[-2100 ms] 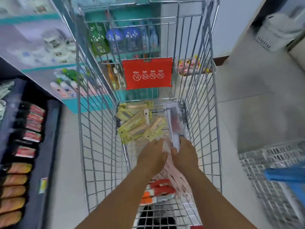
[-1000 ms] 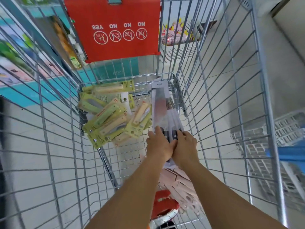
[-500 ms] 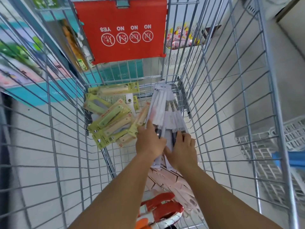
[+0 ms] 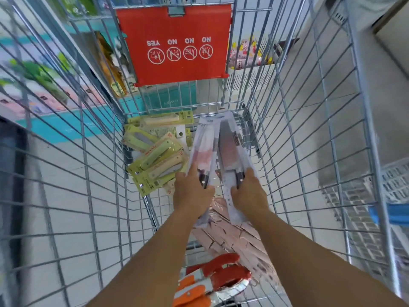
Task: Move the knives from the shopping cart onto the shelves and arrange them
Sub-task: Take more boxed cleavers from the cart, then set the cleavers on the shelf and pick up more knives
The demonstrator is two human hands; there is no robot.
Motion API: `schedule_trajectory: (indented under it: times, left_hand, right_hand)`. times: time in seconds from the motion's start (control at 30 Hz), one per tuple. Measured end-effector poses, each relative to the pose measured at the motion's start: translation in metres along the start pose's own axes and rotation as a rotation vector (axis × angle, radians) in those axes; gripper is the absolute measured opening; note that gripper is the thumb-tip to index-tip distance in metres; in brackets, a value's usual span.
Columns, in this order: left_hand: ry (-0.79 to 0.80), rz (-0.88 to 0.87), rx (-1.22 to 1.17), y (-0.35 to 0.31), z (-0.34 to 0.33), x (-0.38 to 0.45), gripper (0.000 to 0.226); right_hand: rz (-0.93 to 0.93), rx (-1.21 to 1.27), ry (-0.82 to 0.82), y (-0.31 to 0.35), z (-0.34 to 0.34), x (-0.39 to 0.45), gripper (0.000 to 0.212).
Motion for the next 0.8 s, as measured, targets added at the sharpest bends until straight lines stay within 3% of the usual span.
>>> schedule_trajectory:
  times: [0.17,0.37,0.53,0.8]
  left_hand:
    - [-0.036,0.01,-0.007,-0.007,0.013,-0.023,0.07]
    - [-0.059,0.024,-0.086,-0.018,0.028,-0.077,0.07]
    - [-0.154,-0.003,-0.142,-0.032,0.038,-0.128,0.068]
    - [-0.439,-0.042,-0.265,-0.06,0.071,-0.229,0.057]
  right_hand:
    - [0.061,0.042,-0.008,-0.002,0.014,-0.028,0.064]
    - [0.126,0.12,-0.033,-0.01,0.037,-0.083,0.069]
    - [0.2,0.198,-0.069,-0.016,0.071,-0.126,0.065]
    - [0.45,0.293,-0.129,-0.006,0.138,-0.196,0.049]
Point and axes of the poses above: each hand's wrist, its own x-axis towards the middle knuckle, its own z-axis out of the back of the hand, y = z × x, the point moved 3 cm from there along x, towards the middle knuckle, and after that the axes turned 11 degrees about -x, right-handed, at the moved point
